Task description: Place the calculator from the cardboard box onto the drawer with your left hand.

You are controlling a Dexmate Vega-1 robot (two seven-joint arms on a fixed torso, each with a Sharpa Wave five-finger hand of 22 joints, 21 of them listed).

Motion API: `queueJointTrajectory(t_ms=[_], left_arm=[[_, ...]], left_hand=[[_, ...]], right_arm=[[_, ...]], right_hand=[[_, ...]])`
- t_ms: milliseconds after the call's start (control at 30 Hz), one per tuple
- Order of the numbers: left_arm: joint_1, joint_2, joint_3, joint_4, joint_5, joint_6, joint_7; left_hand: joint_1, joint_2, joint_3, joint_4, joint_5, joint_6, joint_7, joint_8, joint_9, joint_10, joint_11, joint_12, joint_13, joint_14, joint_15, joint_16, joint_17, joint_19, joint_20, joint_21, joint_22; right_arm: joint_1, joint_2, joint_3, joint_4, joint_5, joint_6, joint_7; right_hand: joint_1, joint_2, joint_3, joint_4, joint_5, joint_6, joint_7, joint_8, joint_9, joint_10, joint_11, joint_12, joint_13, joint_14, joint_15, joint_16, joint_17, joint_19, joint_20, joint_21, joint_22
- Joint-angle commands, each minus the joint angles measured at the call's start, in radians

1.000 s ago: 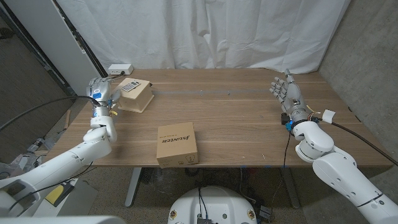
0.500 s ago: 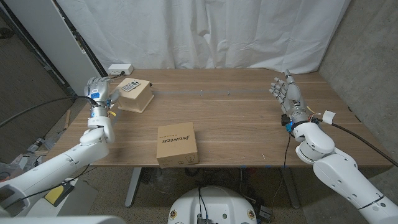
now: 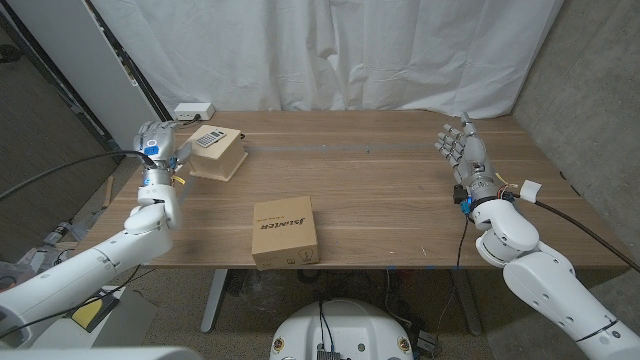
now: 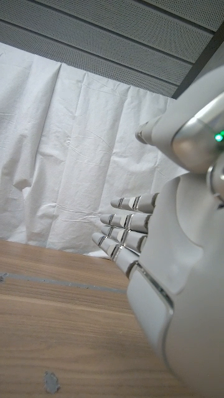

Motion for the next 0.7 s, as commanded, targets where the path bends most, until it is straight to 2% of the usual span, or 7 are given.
queueJointTrajectory(t_ms=[33, 233, 700], left_arm=[[0.015, 0.022, -0.036, -0.084, -0.017, 0.032, -0.080], [0.007, 0.025, -0.041, -0.117, -0.013, 0.040, -0.107], [0.036, 0.020, -0.145, -0.181, -0.168, -0.050, -0.176]], left_hand=[[-0.009, 0.007, -0.002, 0.003, 0.008, -0.010, 0.002, 0.001, 0.006, -0.008, 0.000, 0.001, 0.002, -0.007, -0.082, 0.004, 0.003, -0.006, -0.057, 0.001, 0.002], [-0.022, 0.007, -0.007, 0.010, 0.007, -0.038, 0.007, -0.003, 0.006, -0.015, 0.010, 0.003, 0.001, -0.008, -0.080, 0.006, 0.002, -0.008, -0.057, 0.002, 0.002], [-0.035, 0.007, -0.013, 0.017, 0.006, -0.054, 0.011, 0.000, 0.006, -0.018, 0.016, 0.005, 0.000, -0.017, -0.078, 0.004, 0.001, -0.007, -0.056, 0.003, 0.002]], right_arm=[[-0.001, 0.018, -0.013, 0.016, -0.020, 0.036, 0.005], [-0.005, 0.024, -0.008, 0.015, -0.029, 0.046, -0.003], [0.001, 0.032, -0.008, 0.017, -0.042, 0.052, -0.008]], right_hand=[[0.001, 0.012, -0.001, -0.005, 0.001, 0.006, -0.001, 0.001, 0.005, 0.002, -0.002, -0.002, 0.003, 0.009, 0.002, 0.001, 0.003, 0.007, 0.001, -0.001, 0.004], [0.001, 0.011, -0.002, -0.005, 0.001, 0.006, 0.000, 0.001, 0.005, 0.004, -0.001, -0.002, 0.003, 0.008, 0.001, 0.001, 0.003, 0.007, 0.000, -0.001, 0.004], [0.001, 0.011, -0.002, -0.007, 0.001, 0.006, 0.001, 0.001, 0.005, 0.002, -0.003, -0.002, 0.003, 0.006, 0.001, 0.000, 0.002, 0.004, 0.001, -0.002, 0.004]])
